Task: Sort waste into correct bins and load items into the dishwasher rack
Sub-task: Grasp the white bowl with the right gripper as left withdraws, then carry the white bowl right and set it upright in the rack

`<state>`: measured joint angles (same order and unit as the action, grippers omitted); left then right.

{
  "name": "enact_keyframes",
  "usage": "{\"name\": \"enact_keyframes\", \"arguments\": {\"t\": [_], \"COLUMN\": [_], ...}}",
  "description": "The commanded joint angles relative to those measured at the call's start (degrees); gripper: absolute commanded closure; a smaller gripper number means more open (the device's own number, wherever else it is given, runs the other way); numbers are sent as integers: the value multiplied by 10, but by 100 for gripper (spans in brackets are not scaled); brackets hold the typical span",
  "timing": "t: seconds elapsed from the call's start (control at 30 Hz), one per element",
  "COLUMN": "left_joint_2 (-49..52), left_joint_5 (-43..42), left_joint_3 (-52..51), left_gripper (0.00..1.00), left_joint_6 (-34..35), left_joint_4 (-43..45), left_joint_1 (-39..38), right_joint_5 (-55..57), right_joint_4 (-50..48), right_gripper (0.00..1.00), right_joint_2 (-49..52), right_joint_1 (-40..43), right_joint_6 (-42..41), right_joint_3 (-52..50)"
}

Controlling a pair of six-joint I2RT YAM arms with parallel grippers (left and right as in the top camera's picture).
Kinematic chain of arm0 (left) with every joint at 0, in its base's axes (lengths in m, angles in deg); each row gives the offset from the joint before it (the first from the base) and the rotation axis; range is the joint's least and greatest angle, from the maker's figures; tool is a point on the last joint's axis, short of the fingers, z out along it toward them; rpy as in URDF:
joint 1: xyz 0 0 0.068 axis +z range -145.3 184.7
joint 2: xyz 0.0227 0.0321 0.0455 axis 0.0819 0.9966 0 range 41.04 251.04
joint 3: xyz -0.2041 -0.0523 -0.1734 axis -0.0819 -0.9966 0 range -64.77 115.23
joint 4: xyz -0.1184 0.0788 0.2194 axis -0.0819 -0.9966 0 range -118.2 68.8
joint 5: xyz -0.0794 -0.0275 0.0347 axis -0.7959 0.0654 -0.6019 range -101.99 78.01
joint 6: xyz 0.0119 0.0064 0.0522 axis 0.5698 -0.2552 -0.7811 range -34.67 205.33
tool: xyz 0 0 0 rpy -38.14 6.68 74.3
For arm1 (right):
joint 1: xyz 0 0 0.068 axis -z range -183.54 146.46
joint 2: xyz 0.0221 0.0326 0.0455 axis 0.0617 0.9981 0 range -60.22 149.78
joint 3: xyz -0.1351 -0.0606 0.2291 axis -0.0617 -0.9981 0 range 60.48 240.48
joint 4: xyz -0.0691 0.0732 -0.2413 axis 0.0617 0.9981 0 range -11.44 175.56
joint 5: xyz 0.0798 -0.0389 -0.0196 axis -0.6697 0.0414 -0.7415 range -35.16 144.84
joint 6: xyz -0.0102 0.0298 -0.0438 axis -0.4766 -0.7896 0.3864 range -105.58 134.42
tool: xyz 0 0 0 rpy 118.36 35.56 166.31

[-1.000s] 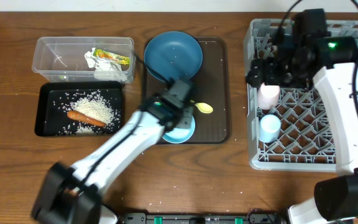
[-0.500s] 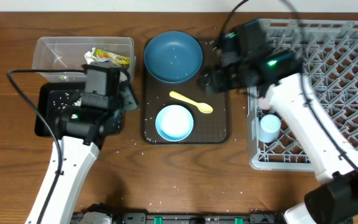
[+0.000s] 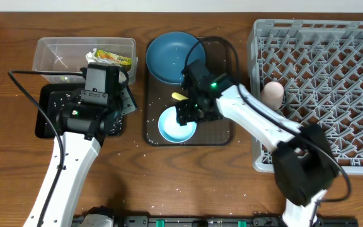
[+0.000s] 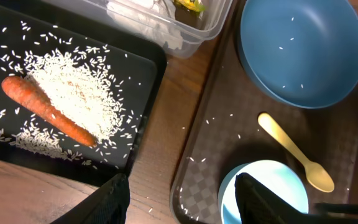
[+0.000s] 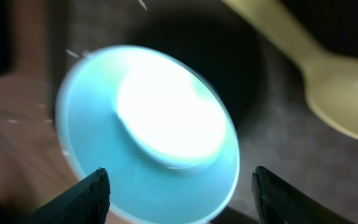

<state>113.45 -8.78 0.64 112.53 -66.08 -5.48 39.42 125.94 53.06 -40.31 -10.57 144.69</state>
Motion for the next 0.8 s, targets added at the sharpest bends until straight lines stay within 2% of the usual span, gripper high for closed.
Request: {"name": "enact_keyframes", "arguments": {"t": [0.0, 0.07, 0.13, 0.27, 0.3, 0.5, 0.63, 0.77], "left_joint_2": [5, 5, 5, 5, 5, 5, 5, 5], "left_joint_5": [5, 5, 5, 5, 5, 5, 5, 5], "left_joint_3": [5, 5, 5, 5, 5, 5, 5, 5], "left_gripper": [43, 43, 43, 43, 43, 43, 27, 17], "left_joint_6": [5, 5, 5, 5, 5, 5, 5, 5], "left_joint_4": [-5, -5, -5, -5, -5, -5, -5, -5], "left_joint_1": [2, 2, 2, 2, 2, 2, 2, 2], "right_joint_5": [6, 6, 6, 6, 7, 47, 96, 205], "right_joint_4": [4, 8, 8, 10, 14, 53, 69, 72], "right_gripper": [34, 41, 55, 92, 99, 99, 99, 99], "right_joint_2": [31, 42, 46, 43, 41, -13, -91, -181], "right_joint_1": [-4, -4, -4, 0, 2, 28, 60, 108], "right_joint_6": [-24, -24, -24, -24, -24, -19, -3, -2], "right_joint_3": [-4, -4, -4, 2, 5, 28, 46, 54]}}
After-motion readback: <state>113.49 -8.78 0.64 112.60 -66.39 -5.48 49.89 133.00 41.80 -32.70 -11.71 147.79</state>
